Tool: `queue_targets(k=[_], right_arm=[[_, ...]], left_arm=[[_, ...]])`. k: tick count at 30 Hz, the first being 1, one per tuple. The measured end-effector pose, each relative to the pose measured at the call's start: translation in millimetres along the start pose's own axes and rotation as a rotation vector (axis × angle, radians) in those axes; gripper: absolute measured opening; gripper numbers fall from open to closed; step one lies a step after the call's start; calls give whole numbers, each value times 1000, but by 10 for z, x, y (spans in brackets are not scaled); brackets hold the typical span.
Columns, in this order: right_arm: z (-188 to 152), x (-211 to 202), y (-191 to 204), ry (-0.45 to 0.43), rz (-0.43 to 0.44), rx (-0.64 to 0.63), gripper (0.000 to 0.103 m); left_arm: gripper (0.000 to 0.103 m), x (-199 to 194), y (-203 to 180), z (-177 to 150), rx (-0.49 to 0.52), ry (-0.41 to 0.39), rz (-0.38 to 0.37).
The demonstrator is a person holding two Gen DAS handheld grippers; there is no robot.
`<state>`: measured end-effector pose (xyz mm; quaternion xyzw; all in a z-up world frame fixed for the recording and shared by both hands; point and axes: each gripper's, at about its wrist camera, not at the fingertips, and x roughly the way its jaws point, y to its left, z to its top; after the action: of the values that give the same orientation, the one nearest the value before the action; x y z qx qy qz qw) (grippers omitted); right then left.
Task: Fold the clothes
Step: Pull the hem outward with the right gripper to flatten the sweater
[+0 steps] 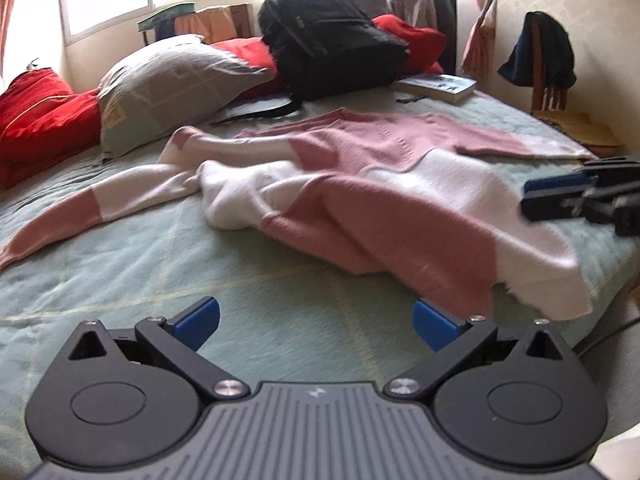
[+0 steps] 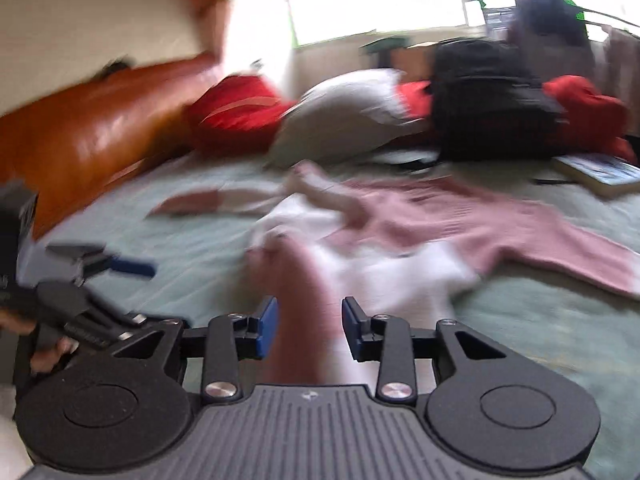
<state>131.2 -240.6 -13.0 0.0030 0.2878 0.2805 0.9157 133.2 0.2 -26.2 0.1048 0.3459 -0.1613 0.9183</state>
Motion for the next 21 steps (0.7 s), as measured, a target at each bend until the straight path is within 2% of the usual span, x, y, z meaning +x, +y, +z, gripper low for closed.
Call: queue_targets(k=[3,7,10,13,15,17,21], right_arm=[[25,325,258,54,31,-88,41],[68,672,468,103,87,-139,42],[89,872,588,124,97,-172,47],[95,1096,659,145,53,-209,48],[73,1199,714,150,-15,-259,54],[36,1299,774,151,-86,-326,56],[4,1466,743,180,-139,-364,57]], left_arm=[[102,8,82,-68,8,16,36],[102,18,218,-149,4,34,72],[102,48,345,-181,-21,45,78],[102,90,454,-201,-41,52,81],[102,115,500,-211,-48,53,79],[102,141,546,-216,-57,54,75],[102,197,605,-225,-70,55,71]])
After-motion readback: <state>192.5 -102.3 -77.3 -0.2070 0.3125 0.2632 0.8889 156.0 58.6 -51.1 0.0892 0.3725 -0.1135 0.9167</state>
